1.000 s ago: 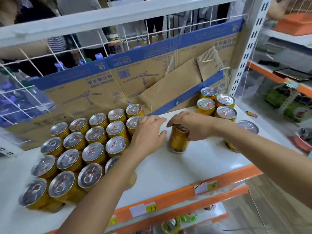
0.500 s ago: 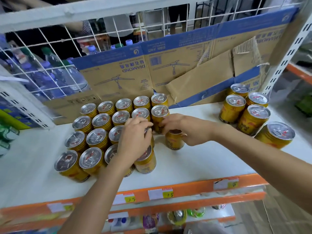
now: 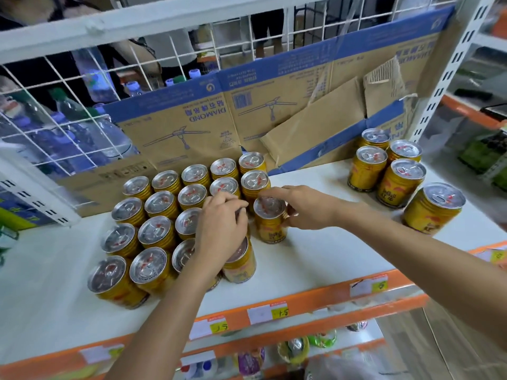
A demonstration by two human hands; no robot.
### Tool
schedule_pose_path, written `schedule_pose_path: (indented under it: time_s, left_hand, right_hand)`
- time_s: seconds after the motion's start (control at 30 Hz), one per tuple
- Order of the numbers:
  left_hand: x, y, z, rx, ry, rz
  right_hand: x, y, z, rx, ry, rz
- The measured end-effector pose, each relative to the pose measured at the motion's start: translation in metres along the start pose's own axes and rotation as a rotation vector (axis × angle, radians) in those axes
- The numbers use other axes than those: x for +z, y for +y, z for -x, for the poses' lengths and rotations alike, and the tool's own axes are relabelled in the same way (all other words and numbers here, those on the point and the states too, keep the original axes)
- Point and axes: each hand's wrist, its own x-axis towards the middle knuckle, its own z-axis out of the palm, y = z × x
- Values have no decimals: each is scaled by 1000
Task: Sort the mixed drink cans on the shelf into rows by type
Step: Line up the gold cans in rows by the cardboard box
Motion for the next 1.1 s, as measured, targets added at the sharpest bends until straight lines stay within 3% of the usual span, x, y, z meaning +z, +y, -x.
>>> schedule_pose_path:
  time_s: [0.5,1.1]
  left_hand:
    - [1,0,4,27,-28,-40]
    - [-3,24,-2,78,-5,-94]
  right_hand:
    - [32,-12,0,50,260,-136]
    - [24,6,17,33,291,-119]
